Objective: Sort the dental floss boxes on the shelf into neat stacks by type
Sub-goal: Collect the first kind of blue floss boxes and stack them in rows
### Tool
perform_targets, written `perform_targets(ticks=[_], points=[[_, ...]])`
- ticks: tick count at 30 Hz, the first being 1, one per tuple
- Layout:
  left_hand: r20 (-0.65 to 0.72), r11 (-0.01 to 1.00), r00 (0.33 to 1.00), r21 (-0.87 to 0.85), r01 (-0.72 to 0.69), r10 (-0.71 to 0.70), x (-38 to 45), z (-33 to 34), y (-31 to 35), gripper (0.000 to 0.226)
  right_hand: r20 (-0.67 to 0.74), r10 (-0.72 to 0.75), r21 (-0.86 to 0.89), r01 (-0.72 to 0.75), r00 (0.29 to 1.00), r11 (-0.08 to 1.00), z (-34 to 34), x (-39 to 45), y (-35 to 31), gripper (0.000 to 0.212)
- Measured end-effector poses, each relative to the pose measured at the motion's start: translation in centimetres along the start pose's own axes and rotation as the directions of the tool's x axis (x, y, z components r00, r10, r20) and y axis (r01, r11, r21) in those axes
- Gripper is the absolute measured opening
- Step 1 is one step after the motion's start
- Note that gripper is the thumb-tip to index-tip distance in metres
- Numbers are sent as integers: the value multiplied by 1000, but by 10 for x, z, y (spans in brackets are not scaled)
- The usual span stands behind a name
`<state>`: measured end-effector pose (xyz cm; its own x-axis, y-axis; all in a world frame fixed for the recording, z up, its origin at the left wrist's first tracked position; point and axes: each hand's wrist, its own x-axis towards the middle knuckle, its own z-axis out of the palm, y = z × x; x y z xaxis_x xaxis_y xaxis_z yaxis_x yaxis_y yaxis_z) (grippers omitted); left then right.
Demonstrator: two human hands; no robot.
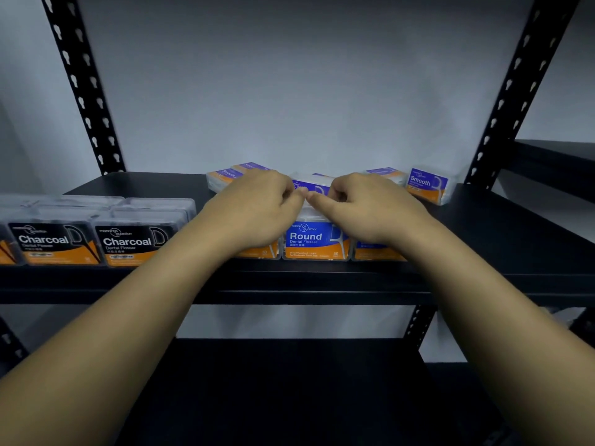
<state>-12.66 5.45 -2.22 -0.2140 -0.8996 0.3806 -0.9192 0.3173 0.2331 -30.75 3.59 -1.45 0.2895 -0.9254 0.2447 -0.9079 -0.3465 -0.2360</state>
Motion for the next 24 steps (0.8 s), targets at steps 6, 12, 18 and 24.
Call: perform_targets(ticks=[6,12,18,24], points=[[19,1000,1000,25,-19,19,-1,-1,-3,26,30,-29,6,28,999,1000,-3,-1,1,43],[-26,1000,999,16,-26,27,-8,0,-6,34,42,-39,19,38,998,999,-2,-6,-2,41],[-21,1000,1000,0,-9,9,-10,-3,-3,33,46,-27,25,26,999,999,-2,-9,-3,41],[-16,1000,1000,-8,5,-5,-11,-1,-2,32,27,-15,30,15,1000,999,-2,-11,-3,41]])
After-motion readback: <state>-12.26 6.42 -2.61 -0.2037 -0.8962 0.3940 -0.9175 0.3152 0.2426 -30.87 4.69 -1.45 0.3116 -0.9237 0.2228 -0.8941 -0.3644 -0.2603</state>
